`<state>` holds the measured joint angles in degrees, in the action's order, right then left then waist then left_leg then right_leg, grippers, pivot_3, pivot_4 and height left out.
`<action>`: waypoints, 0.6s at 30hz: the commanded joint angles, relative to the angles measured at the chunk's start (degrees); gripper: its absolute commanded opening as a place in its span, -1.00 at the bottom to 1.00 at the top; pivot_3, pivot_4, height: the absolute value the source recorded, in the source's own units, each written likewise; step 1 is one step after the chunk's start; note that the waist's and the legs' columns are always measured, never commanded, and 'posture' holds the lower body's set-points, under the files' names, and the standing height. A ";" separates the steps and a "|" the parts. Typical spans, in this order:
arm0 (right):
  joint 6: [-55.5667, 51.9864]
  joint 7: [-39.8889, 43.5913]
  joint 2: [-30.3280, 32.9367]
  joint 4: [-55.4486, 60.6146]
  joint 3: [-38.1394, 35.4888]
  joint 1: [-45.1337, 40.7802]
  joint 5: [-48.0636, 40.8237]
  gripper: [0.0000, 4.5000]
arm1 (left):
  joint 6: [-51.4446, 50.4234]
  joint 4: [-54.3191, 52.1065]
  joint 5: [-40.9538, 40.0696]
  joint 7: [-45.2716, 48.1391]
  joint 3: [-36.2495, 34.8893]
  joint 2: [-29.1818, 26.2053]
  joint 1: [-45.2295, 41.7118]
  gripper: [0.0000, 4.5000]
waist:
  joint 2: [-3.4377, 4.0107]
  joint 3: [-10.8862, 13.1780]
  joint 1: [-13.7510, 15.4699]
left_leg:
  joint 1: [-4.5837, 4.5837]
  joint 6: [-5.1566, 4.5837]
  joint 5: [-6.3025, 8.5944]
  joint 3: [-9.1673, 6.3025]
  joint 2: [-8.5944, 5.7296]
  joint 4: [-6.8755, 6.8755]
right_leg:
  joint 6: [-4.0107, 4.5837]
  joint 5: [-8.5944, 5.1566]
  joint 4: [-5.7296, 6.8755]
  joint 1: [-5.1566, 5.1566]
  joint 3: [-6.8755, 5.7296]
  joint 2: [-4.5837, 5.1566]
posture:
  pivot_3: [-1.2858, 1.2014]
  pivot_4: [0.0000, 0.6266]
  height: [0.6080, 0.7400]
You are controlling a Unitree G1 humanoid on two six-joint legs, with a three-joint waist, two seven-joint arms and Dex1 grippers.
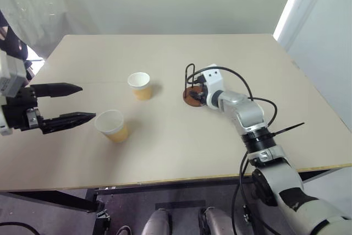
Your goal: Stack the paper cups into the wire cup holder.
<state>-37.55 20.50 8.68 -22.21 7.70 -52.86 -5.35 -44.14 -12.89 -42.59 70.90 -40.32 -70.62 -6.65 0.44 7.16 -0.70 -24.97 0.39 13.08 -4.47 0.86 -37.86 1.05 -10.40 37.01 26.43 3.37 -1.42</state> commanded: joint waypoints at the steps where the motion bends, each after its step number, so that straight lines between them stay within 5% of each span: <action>1: 0.92 2.91 0.58 2.08 0.11 -1.56 -0.35 -0.37 | 0.24 -0.81 0.10 -0.25 -2.55 -0.36 -0.25 1.00 | 0.00 0.00 0.00 | 0.00 0.00 0.00 0.00 0.00 0.00 | 0.00 0.00 0.00 0.00 0.00 0.00 | 0.03 -0.52 1.00; 5: -1.82 12.50 4.20 8.77 3.30 1.08 -2.26 -0.99 | 0.52 -0.55 0.10 -0.20 -2.08 -0.49 -0.53 1.00 | -0.01 0.00 0.02 | -0.01 0.01 0.01 0.00 0.00 0.00 | 0.00 0.00 -0.01 -0.01 0.00 0.00 | 0.03 -0.52 1.00; 13: -11.06 30.00 16.35 35.33 10.18 12.24 -10.66 -0.99 | 1.72 1.29 0.39 0.54 0.08 -1.24 -1.99 1.00 | -0.04 -0.02 0.00 | 0.01 0.05 0.07 0.01 0.02 -0.07 | -0.01 -0.01 -0.07 -0.14 -0.05 -0.03 | 0.03 -0.52 1.00; 18: -14.12 32.13 19.67 43.94 10.52 16.65 -14.58 -0.99 | 2.33 2.36 0.35 0.87 2.08 -1.65 -3.52 1.00 | -0.06 -0.03 -0.02 | 0.15 -0.02 0.00 0.01 0.11 -0.15 | -0.02 -0.01 -0.05 -0.30 -0.04 -0.11 | 0.03 -0.52 1.00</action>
<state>-51.25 51.44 27.71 18.39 18.72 -36.13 -17.94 -42.77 -10.73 -42.42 71.25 -37.61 -71.01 -9.03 0.38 7.13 -0.72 -24.80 0.35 13.03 -4.46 0.98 -38.02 1.03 -10.41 36.96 26.12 3.33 -1.53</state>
